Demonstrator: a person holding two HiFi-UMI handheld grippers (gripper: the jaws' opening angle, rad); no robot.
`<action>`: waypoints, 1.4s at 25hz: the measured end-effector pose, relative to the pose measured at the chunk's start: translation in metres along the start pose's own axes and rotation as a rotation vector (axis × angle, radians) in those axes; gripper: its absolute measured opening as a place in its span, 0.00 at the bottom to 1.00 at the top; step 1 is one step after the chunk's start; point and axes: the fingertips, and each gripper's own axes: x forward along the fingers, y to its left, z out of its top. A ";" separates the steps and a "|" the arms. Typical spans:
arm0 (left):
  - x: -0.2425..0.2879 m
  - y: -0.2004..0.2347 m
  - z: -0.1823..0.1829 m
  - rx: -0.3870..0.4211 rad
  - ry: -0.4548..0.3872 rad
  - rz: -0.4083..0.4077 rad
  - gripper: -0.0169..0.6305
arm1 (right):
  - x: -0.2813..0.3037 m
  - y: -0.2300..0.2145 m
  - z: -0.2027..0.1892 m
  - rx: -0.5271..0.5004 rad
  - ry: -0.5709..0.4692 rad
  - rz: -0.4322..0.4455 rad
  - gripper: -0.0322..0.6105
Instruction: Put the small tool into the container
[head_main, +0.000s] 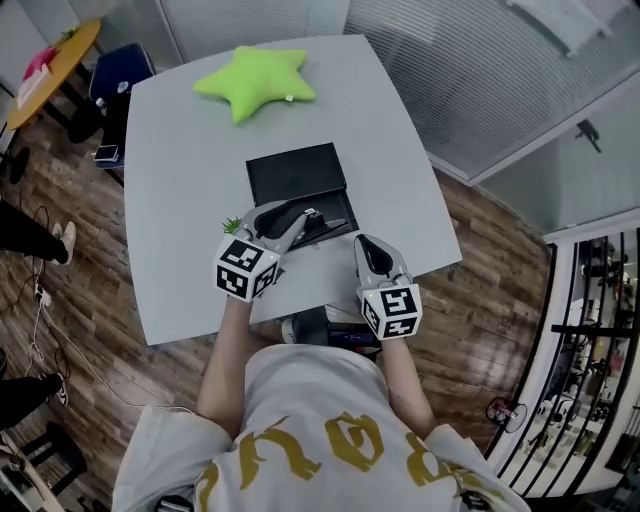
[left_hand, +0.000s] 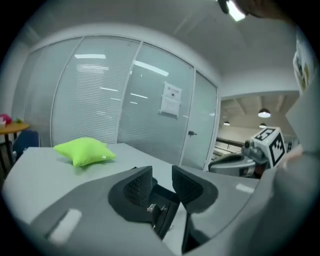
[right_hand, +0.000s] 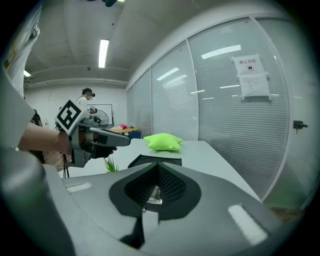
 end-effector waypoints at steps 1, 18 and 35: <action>-0.007 -0.003 0.007 -0.022 -0.032 -0.005 0.23 | -0.003 0.004 0.003 -0.014 -0.009 0.000 0.09; -0.057 -0.005 -0.005 -0.033 -0.068 0.148 0.03 | -0.029 0.017 0.018 -0.001 -0.055 -0.037 0.08; -0.052 -0.004 -0.007 -0.055 -0.044 0.156 0.03 | -0.028 0.020 0.019 0.032 -0.072 -0.017 0.08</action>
